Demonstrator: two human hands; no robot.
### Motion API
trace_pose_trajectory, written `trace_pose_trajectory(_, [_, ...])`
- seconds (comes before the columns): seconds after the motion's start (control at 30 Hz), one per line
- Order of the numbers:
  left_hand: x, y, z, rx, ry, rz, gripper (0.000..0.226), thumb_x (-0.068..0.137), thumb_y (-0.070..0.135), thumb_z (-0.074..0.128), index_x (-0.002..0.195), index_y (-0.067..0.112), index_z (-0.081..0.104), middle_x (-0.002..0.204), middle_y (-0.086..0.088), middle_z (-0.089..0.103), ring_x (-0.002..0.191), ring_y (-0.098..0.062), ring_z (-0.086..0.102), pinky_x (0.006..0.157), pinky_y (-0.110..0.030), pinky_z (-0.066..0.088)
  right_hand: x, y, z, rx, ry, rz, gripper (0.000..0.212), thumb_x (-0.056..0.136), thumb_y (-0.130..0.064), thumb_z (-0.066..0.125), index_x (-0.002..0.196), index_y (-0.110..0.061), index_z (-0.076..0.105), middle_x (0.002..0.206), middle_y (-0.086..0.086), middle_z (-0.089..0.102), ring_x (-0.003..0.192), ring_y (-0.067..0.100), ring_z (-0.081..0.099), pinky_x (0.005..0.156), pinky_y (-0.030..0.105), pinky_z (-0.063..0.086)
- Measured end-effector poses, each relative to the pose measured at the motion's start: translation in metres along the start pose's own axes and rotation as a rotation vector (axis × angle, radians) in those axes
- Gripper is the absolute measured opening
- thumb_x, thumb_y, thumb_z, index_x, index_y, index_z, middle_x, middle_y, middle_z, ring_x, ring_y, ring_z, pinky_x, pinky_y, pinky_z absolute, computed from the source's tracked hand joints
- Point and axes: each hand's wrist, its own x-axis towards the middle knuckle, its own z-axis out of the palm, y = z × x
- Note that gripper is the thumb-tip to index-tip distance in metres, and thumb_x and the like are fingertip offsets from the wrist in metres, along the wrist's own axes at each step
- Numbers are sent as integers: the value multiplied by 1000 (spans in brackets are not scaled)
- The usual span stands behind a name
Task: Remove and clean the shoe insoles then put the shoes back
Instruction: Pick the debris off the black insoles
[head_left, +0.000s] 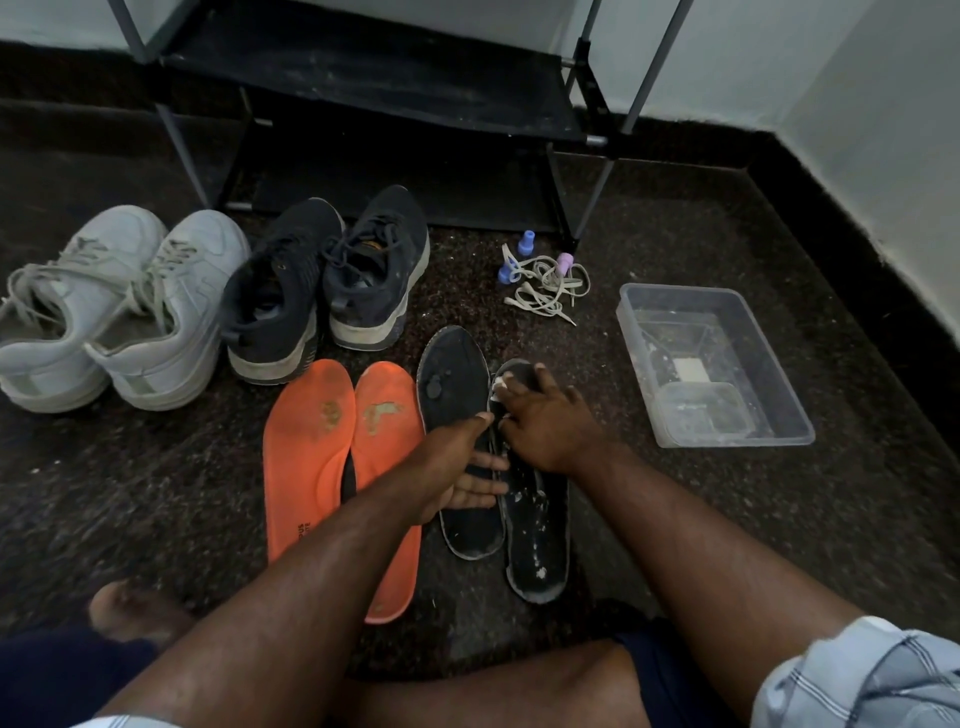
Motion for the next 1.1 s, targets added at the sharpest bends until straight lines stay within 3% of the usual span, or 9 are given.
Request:
trace_pose_trajectory(0.13, [-1,0,1,-1,-5,4,54,102,52,41,150,28,38,115,-14,69,98,-35,71,84,-42,59,4,14,-4,-2,39,146,62,96,-47,29,154,-32,14,163,-11,5,150,30,-8,115,64,7])
trace_pose_trajectory(0.27, [-1,0,0,-2,6,6,53,102,52,43,149,28,39,113,-14,70,96,-35,72,84,-43,59,-4,4,-3,4,0,18,59,97,-46,31,153,-31,21,163,-10,10,150,27,-3,116,59,12])
trace_pose_trajectory(0.4, [0,0,1,-1,14,7,52,101,52,44,147,27,42,112,-13,71,94,-34,73,84,-44,60,-4,19,-9,-25,29,147,58,97,-45,28,152,-32,20,163,-10,11,150,31,0,115,63,13])
trace_pose_trajectory(0.53, [1,0,1,-7,18,-1,53,101,52,45,147,27,41,111,-14,70,93,-35,73,82,-43,60,-10,9,-4,0,-18,36,58,96,-44,31,152,-31,23,162,-10,13,150,28,0,116,59,16])
trace_pose_trajectory(0.67, [0,-1,1,-7,19,6,54,101,52,45,148,27,40,112,-13,71,92,-33,74,80,-42,61,-11,15,-9,-23,4,146,57,96,-44,27,152,-32,22,162,-11,15,150,30,1,115,61,15])
trace_pose_trajectory(0.83, [-1,0,2,-9,21,3,53,101,52,45,148,27,40,111,-13,71,92,-34,73,79,-41,61,-14,10,-4,-15,-31,98,58,95,-46,30,152,-34,22,162,-13,14,150,27,1,116,58,15])
trace_pose_trajectory(0.93, [-3,-1,3,-6,20,4,53,101,52,44,148,26,41,111,-12,71,93,-33,73,81,-41,60,-14,12,-10,18,-25,196,56,96,-44,28,151,-32,24,161,-12,17,149,31,8,115,58,20])
trace_pose_trajectory(1.1, [-3,1,4,15,34,0,53,101,52,43,147,25,42,109,-11,72,91,-33,74,80,-41,60,-17,7,-11,40,-9,144,54,95,-36,34,149,-33,29,160,-11,22,134,35,30,109,50,34])
